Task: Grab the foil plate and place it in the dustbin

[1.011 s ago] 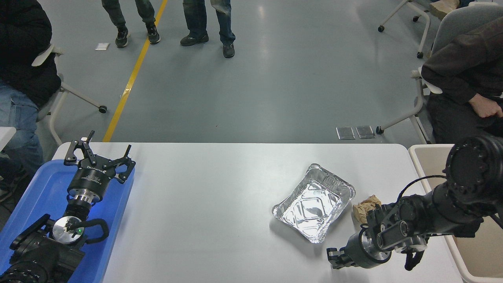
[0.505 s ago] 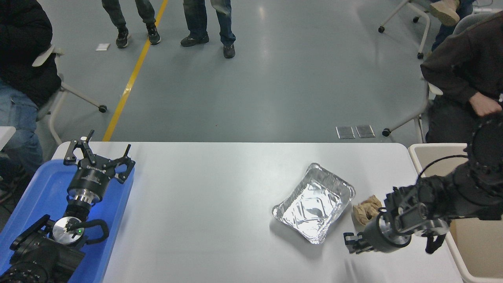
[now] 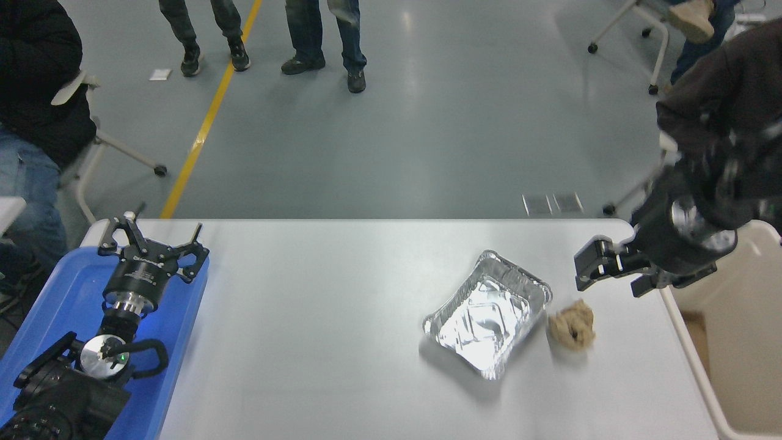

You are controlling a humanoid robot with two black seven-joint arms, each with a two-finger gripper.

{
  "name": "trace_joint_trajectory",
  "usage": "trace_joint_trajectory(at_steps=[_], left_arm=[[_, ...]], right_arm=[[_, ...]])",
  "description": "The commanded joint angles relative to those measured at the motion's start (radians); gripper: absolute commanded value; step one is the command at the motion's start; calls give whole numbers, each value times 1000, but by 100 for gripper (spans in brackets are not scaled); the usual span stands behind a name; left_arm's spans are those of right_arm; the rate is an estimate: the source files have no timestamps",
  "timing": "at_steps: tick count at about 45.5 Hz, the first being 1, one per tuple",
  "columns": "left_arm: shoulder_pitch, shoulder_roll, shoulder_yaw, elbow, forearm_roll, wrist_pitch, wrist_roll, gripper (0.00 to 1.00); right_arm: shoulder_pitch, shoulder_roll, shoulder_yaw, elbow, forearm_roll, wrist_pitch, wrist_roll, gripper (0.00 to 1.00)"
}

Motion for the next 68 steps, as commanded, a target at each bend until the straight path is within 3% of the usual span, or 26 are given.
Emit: trace_joint_trajectory(at_steps=[1,16,40,48,54,63,68], left_arm=[[-2,0,5,-1,1,0,0,99],[-2,0,5,-1,1,0,1,99],[-4,0,5,-1,1,0,1,99],[-4,0,5,-1,1,0,1,99],[-2,0,5,-1,1,0,1,99],[-1,0,5,-1,1,0,1,99],[-2,0,5,-1,1,0,1,99]], right_arm=[[245,0,58,-96,-57,154,-3,100],[194,13,124,-246,-98,154,-9,100],[-31,17,186,-246,-97,154,-13,100],[-226,94,189,-249,-71,75,-39,100],[-381,154,184,-264,24,-25,-58,100],[-564,200,192,-383,222,-56,-102,100],[-674,253,192,-462,305,-119,-147,100]])
